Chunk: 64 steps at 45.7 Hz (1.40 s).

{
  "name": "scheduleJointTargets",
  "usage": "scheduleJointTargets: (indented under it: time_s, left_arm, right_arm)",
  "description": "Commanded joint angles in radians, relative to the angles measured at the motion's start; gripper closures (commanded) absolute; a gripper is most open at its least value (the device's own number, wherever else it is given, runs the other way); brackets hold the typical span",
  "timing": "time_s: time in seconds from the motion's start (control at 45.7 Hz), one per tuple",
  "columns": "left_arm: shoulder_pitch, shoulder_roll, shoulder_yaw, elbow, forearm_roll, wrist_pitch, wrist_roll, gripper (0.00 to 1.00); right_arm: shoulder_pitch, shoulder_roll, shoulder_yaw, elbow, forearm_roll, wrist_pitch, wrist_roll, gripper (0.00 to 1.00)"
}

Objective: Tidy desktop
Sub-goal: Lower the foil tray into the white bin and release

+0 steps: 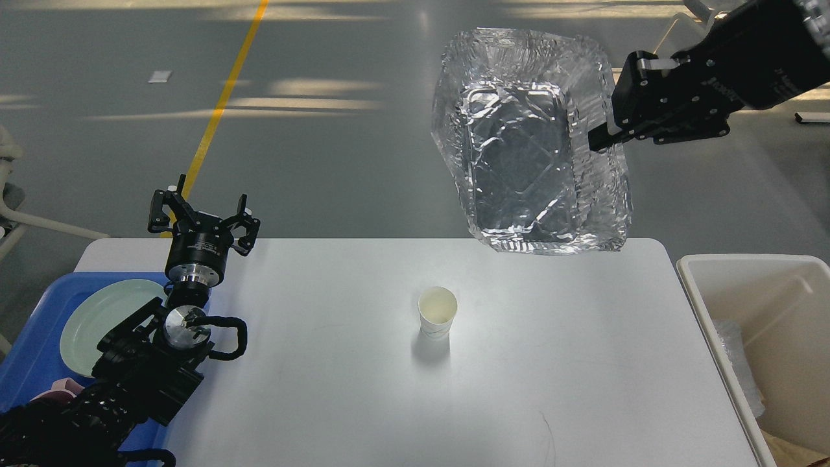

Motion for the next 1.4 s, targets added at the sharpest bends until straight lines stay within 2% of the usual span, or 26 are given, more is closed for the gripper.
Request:
scheduleJointTargets:
  time_s: [0.0, 0.109, 0.219, 0.35, 0.525, 0.678, 0.853, 0.919, 1.007, 1.094, 1.182, 1.247, 1.378]
  left_arm:
    - [0.0, 0.0, 0.0, 0.0, 0.0, 0.0, 0.0, 0.0]
    - [0.0, 0.0, 0.0, 0.0, 0.0, 0.0, 0.0, 0.0]
    - [0.0, 0.0, 0.0, 0.0, 0.0, 0.0, 0.0, 0.0]
    - [0.0, 0.0, 0.0, 0.0, 0.0, 0.0, 0.0, 0.0]
    - [0.0, 0.0, 0.0, 0.0, 0.0, 0.0, 0.0, 0.0]
    - [0.0, 0.0, 0.0, 0.0, 0.0, 0.0, 0.0, 0.0]
    - [0.0, 0.0, 0.0, 0.0, 0.0, 0.0, 0.0, 0.0]
    - [0.0, 0.0, 0.0, 0.0, 0.0, 0.0, 0.0, 0.0]
    - [0.0, 0.0, 0.0, 0.0, 0.0, 0.0, 0.0, 0.0]
    - [0.0, 0.0, 0.0, 0.0, 0.0, 0.0, 0.0, 0.0]
    - [0.0, 0.0, 0.0, 0.0, 0.0, 0.0, 0.0, 0.0]
    - [0.0, 0.0, 0.0, 0.0, 0.0, 0.0, 0.0, 0.0]
    - [0.0, 0.0, 0.0, 0.0, 0.0, 0.0, 0.0, 0.0]
  right_arm:
    - [-0.028, -0.003, -0.024, -0.051, -0.02, 0.0, -0.016, 1.0]
    - [-0.17, 0.006, -0.032, -0.196, -0.1, 0.0, -0.019, 1.0]
    - [-0.345, 0.017, -0.027, -0.438, -0.142, 0.0, -0.018, 1.0]
    - [-0.563, 0.088, -0.029, -0.695, -0.142, 0.0, -0.016, 1.0]
    - [-0.788, 0.108, -0.035, -0.853, -0.142, -0.006, -0.011, 1.0]
    - [-0.974, 0.154, -0.073, -0.876, -0.177, -0.28, -0.013, 1.0]
    - [-1.108, 0.2, -0.301, -0.876, -0.235, -0.678, -0.013, 1.0]
    - [-1.137, 0.218, -0.398, -0.876, -0.235, -0.793, -0.014, 1.0]
    - [-1.163, 0.23, -0.477, -0.876, -0.238, -0.856, -0.014, 0.99]
    - [-1.183, 0.241, -0.53, -0.876, -0.24, -0.87, -0.016, 0.93]
    - [-1.186, 0.247, -0.544, -0.871, -0.238, -0.87, -0.016, 0.77]
    - [-1.188, 0.247, -0.541, -0.871, -0.237, -0.87, -0.016, 0.71]
    - [-1.191, 0.246, -0.529, -0.871, -0.223, -0.87, -0.016, 0.36]
